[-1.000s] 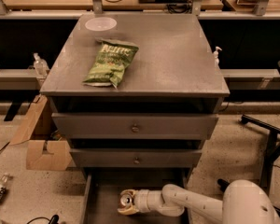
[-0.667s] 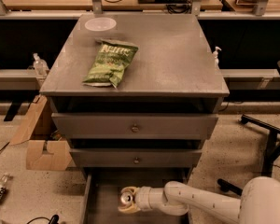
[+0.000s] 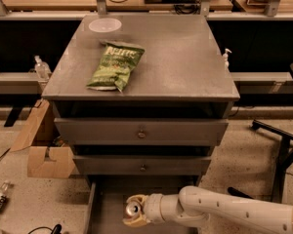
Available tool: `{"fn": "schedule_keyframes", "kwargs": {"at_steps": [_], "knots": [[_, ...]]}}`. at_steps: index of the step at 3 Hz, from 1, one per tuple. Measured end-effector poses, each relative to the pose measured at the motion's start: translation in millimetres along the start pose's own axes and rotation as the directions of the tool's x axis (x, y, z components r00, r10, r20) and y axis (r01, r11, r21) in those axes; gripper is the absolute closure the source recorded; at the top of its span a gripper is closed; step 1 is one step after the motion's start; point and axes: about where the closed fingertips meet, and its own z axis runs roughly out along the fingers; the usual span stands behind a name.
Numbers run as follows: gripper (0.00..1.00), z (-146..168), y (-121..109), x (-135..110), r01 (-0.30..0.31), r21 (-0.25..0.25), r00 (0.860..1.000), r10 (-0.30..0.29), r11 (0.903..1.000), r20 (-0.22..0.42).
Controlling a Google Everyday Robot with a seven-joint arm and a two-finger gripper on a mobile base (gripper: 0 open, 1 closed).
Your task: Pick coke can from bottom drawer and place on counter
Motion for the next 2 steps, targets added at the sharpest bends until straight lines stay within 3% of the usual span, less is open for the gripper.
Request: {"fn": "schedule_keyframes", "kwargs": {"at_steps": [1, 2], "knots": [[1.00, -47.0, 11.9, -52.8, -0.022, 0.033, 1.000, 0.023, 0.9992, -0.010], [1.00, -96.1, 0.5, -102.5, -0.043, 0.091, 0.999, 0.044, 0.9949, -0.011]]}}
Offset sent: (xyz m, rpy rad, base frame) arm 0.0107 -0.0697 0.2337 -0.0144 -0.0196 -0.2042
